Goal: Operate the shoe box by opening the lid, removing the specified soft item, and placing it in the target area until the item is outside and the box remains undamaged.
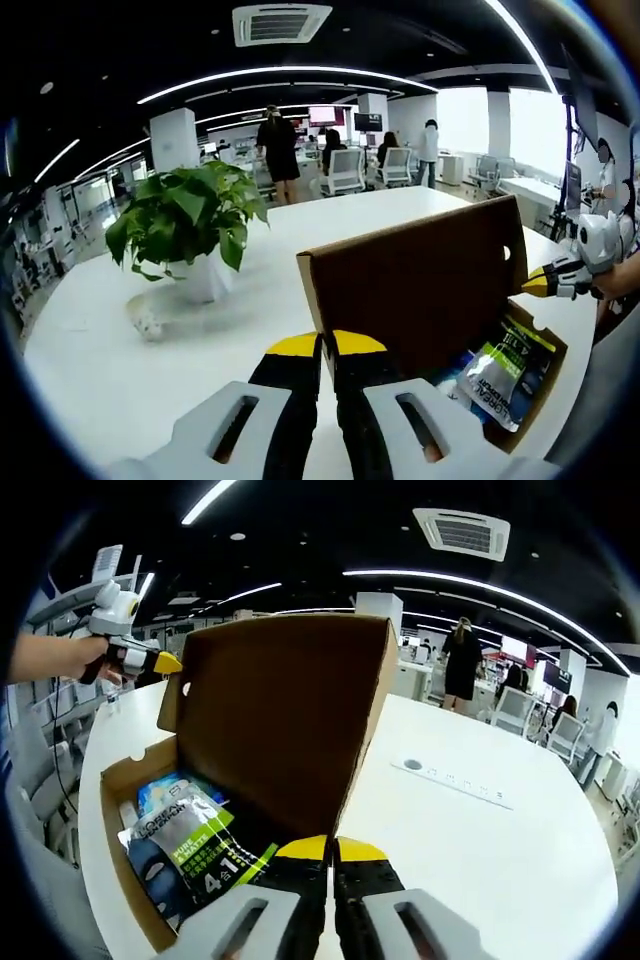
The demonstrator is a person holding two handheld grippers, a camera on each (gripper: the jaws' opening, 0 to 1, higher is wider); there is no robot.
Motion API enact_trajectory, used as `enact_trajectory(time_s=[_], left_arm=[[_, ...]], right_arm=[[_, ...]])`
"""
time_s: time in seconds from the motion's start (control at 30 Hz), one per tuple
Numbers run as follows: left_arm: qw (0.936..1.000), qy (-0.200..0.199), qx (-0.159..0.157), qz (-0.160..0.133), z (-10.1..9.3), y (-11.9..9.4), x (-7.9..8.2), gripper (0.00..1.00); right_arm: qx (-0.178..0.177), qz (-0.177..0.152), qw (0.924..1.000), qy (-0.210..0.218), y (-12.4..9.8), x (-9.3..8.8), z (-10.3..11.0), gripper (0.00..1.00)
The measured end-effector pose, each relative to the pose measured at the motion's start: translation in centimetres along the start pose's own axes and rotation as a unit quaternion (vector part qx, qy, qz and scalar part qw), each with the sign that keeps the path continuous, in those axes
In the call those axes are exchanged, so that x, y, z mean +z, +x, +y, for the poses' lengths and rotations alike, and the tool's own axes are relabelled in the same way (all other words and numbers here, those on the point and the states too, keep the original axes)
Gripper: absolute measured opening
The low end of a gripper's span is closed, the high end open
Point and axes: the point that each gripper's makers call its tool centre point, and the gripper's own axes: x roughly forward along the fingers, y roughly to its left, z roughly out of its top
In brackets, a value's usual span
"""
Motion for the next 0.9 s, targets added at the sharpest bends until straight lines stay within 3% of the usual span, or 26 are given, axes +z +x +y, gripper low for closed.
enact_trajectory(time_s=[0.27,0.47,0.7,0.9], left_arm=[[1.0000,0.000,-0.002,0.001,-0.1,0.2,-0.6,0.03],[0.9996,-0.013,0.002,0.025,0.0,-0.2,-3.5,0.10],[0.9983,-0.022,-0.003,0.054,-0.5,-0.4,-6.8,0.07],[0.9979,-0.033,-0.009,0.055,-1.0,0.1,-7.9,0.01]], right_arm=[[-0.004,-0.002,1.0000,-0.008,0.1,0.1,0.0,0.00],[-0.004,-0.001,0.9999,-0.010,0.2,0.1,-0.1,0.00],[-0.004,0.000,0.9999,-0.014,0.4,0.4,-0.3,0.00],[-0.004,0.002,0.9999,-0.015,0.7,0.6,-0.4,0.00]])
